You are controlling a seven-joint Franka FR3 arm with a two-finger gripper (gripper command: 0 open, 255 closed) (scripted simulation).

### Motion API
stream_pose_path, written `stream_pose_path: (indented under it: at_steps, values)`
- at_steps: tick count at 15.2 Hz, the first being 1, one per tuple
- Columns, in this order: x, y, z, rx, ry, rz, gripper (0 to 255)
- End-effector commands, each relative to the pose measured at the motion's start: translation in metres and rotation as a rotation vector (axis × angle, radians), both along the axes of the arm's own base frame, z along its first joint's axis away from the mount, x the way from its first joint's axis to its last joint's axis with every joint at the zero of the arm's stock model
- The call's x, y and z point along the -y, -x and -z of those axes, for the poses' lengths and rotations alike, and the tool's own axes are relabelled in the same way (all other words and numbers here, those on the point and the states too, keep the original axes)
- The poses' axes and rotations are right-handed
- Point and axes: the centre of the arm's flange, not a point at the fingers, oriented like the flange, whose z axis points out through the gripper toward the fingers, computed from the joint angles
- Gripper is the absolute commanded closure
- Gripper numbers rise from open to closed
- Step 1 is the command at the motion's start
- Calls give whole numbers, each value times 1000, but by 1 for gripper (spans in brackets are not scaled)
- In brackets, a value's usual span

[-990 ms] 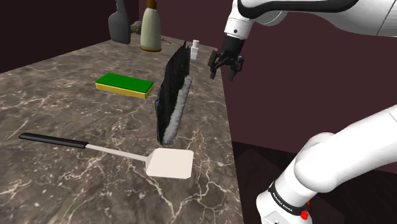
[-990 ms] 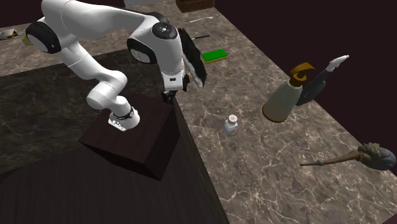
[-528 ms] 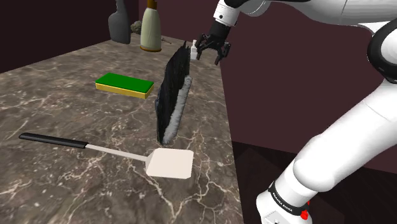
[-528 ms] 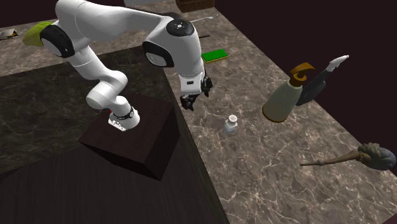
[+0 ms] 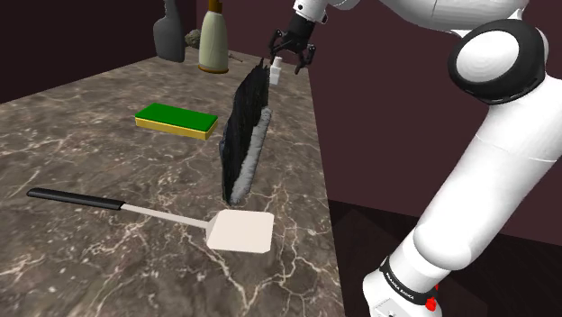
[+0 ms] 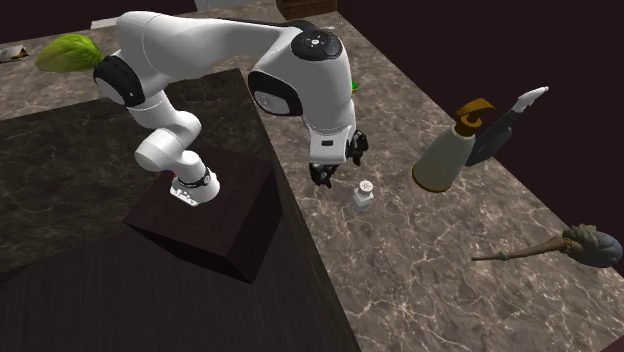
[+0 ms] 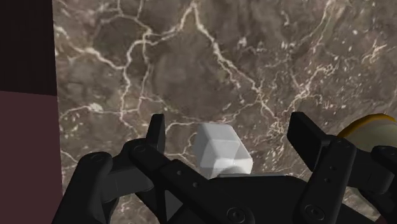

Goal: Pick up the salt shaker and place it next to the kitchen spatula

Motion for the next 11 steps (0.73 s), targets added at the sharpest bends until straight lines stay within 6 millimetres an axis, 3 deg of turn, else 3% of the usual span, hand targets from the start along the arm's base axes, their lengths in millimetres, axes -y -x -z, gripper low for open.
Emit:
stream_pose_path:
  at_steps: [1, 3, 11]
  values:
    - [11, -21, -10, 13, -5, 39, 0]
    - [18, -32, -15, 20, -8, 61, 0]
    - [14, -41, 24, 20, -8, 61, 0]
